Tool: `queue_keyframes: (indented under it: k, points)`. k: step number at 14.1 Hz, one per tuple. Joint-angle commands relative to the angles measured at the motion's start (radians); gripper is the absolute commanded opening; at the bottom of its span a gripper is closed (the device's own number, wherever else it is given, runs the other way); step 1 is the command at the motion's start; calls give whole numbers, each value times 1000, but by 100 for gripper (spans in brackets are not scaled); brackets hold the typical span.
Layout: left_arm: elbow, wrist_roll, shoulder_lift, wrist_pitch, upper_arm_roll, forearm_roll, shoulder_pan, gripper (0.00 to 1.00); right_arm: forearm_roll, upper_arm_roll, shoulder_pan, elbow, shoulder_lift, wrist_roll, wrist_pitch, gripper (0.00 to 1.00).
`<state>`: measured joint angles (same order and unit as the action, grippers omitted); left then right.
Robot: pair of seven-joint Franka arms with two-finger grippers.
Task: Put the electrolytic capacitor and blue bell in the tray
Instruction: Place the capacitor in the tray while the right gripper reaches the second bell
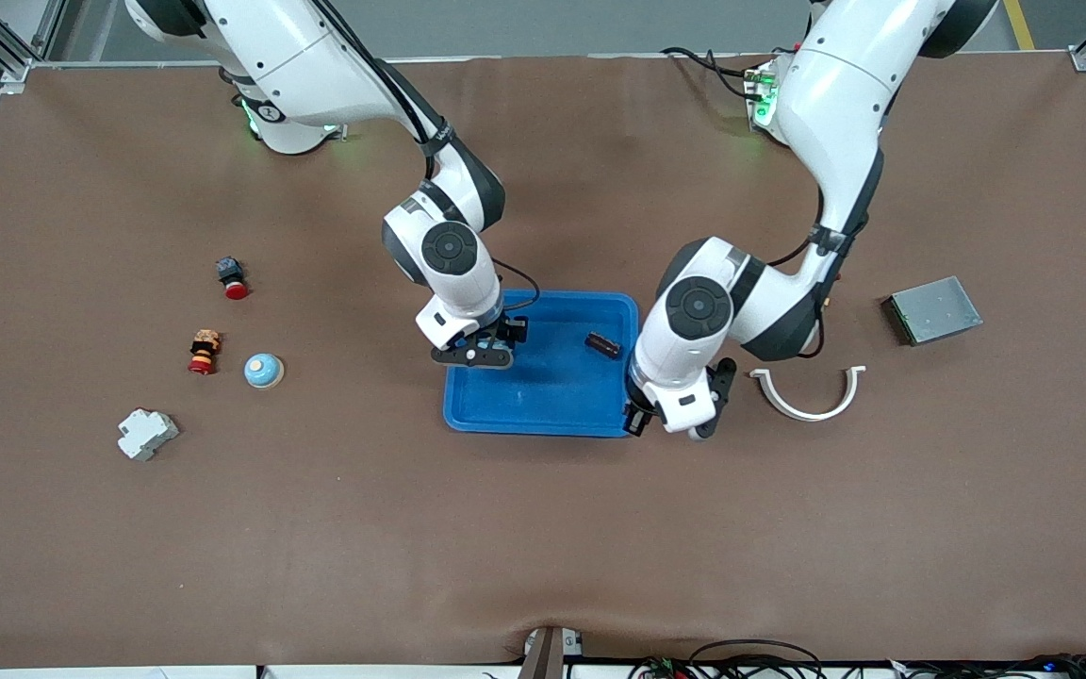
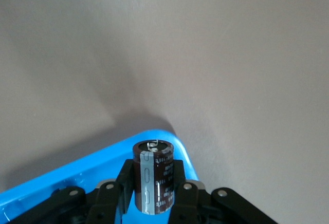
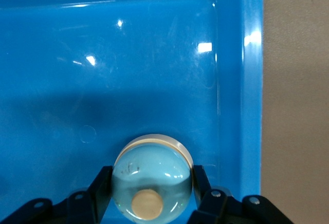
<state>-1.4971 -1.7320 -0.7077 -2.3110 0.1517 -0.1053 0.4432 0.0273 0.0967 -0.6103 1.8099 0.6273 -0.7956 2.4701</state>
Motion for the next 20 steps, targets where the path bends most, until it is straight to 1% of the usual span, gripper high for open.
queue_keyframes:
  k: [1,2,5,6,7,9,11,12,13,16,19,20]
  points:
    - [32,-4,-30,7,-7,21,41,0,6,-8,-13,-24,11,-1,-11,54]
    - [35,-4,-39,7,-7,24,46,0,6,-8,-13,-24,11,-1,-14,100]
    - [34,-8,-61,7,-7,26,63,0,6,-8,-6,-24,-1,7,-25,100]
    - [34,-8,-71,7,-7,26,68,0,6,-8,-2,-26,-17,7,-51,100]
    - [34,-8,-76,7,-7,26,77,0,6,-8,0,-44,-33,7,-95,100]
    - [34,-9,-87,7,-7,29,95,0,8,-9,7,-110,-57,33,-239,100]
    - [29,-9,-87,8,-7,27,101,0,6,-12,41,-197,-73,132,-423,100]
    - [25,-9,-88,10,-7,27,104,0,5,-12,67,-228,-90,198,-506,100]
    - [24,-9,-90,12,-7,27,108,0,5,-12,95,-244,-110,270,-561,100]
    - [29,-8,-99,12,-7,29,106,0,5,-12,199,-244,-184,514,-652,100]
    - [31,-6,-107,12,-9,53,100,0,19,-17,280,-228,-231,729,-681,100]
    - [31,-6,-107,12,-9,56,97,18,22,-18,302,-218,-242,778,-680,100]
